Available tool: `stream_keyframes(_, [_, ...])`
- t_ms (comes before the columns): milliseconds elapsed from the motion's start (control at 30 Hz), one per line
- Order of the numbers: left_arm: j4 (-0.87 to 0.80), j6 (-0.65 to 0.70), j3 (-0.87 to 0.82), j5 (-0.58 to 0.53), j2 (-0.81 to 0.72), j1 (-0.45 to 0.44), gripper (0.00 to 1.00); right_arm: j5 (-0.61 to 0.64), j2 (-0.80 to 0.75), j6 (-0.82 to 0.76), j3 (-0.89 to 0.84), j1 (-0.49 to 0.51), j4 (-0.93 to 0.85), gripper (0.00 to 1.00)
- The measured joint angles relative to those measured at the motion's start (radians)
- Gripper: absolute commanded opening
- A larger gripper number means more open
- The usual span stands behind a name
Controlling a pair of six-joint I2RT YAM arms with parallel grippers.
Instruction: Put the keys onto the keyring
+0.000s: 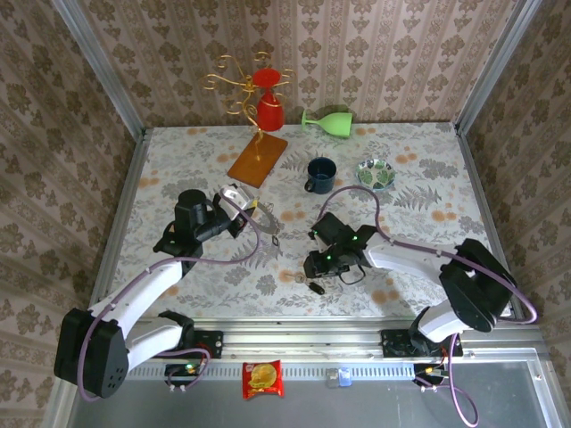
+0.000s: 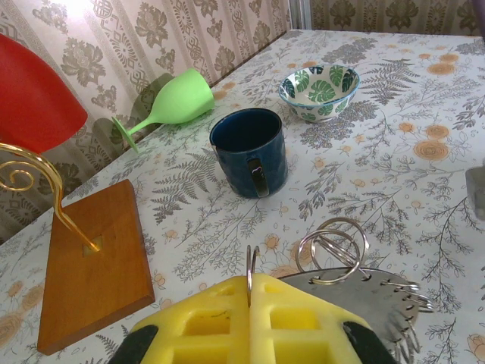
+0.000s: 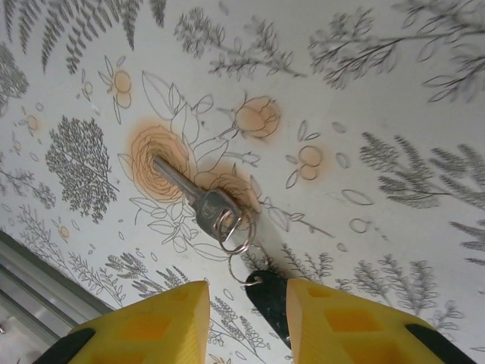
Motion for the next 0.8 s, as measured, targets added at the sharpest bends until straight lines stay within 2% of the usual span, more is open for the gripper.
stream_keyframes(167, [0.0, 0.001, 0.0, -0.005, 0.0, 0.0, 0.0, 0.045, 0.084, -0.033, 0.099, 0.074, -0.091, 0.36])
stream_keyframes(467, [-0.002, 0.001, 0.0, -0.019, -0.021, -0.005, 0.0, 0.171, 0.205, -0.083, 0.198, 0.143, -0.193, 0.34])
stream_keyframes(633, [-0.003, 0.003, 0.0, -0.023, -0.023, -0.005, 0.0, 0.225, 0.244, -0.096, 0.229, 0.175, -0.233, 0.28])
stream_keyframes(800, [-0.003, 0.004, 0.0, -0.023, -0.023, -0.005, 0.0, 0.265, 0.257, -0.114, 0.24, 0.183, -0.261, 0.15])
